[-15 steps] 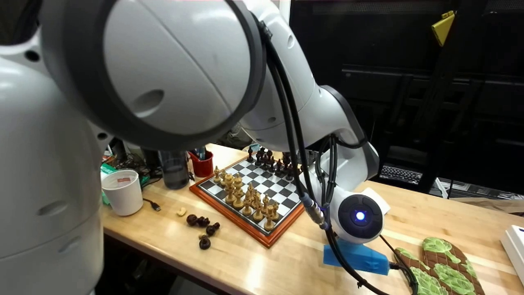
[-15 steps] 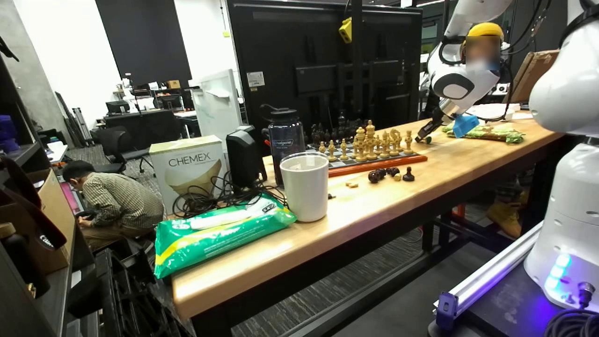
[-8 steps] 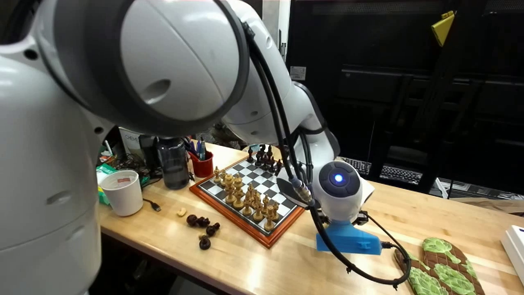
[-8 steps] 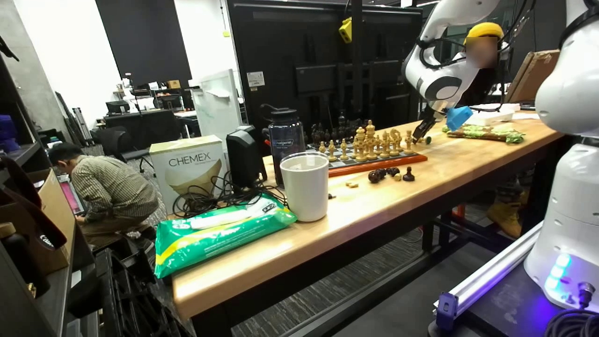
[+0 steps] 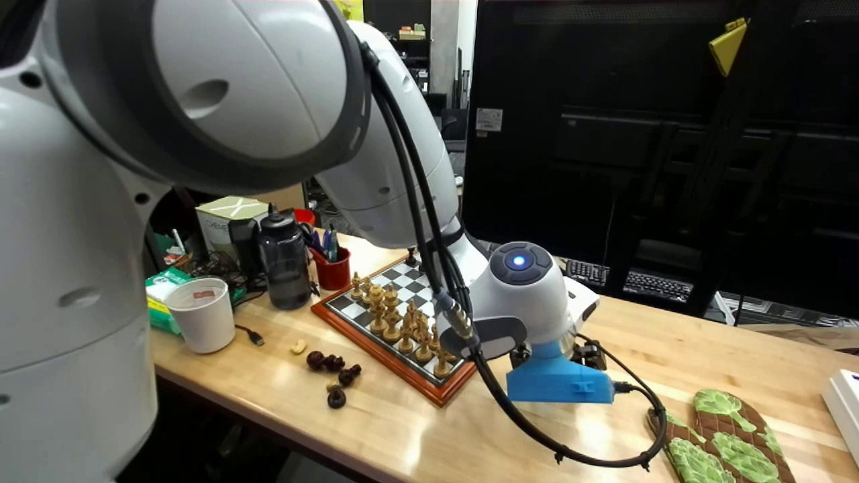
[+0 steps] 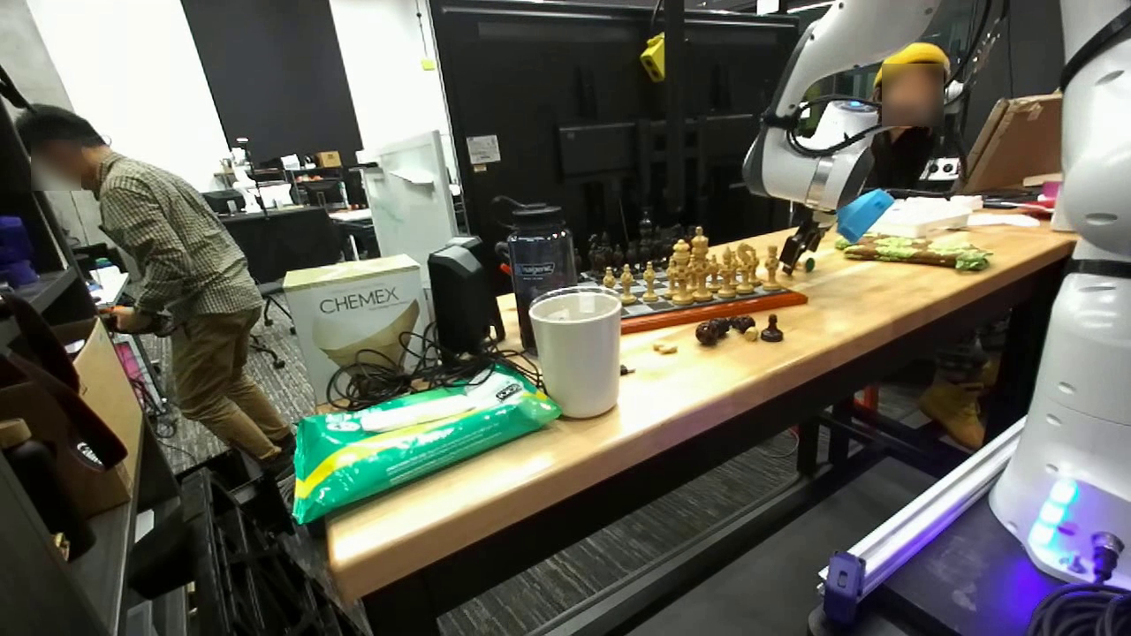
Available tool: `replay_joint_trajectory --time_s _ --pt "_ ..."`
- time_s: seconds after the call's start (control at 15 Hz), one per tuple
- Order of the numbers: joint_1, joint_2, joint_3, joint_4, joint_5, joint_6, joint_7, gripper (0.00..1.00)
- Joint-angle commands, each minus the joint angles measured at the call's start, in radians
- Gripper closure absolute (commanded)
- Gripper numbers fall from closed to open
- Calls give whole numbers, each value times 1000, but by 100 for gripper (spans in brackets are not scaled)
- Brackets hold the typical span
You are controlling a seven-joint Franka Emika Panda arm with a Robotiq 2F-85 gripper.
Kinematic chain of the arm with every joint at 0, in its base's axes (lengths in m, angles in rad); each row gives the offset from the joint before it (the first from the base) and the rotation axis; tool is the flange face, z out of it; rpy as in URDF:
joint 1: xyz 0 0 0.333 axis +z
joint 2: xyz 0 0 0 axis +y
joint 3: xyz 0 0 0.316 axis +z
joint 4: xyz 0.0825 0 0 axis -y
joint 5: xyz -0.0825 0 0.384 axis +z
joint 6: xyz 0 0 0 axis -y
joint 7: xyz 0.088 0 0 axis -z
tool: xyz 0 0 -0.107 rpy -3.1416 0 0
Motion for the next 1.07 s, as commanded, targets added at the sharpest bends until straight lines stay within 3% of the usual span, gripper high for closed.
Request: replay_joint_trajectory --time_s 0.0,0.33,0.53,0.67,0.87,0.93,1.0 --pt "206 78 -274 24 -253 -119 241 0" --pt "538 37 -660 153 -728 -545 664 0" --pt "712 -33 -814 248 -900 -793 804 0" --pt "823 -86 -893 310 -965 -955 853 0" --pt "934 -176 -971 387 -941 -1208 762 0" --pt "870 -82 -922 351 -923 -1092 802 0" --pt "898 -105 -941 371 -923 -1149 790 0"
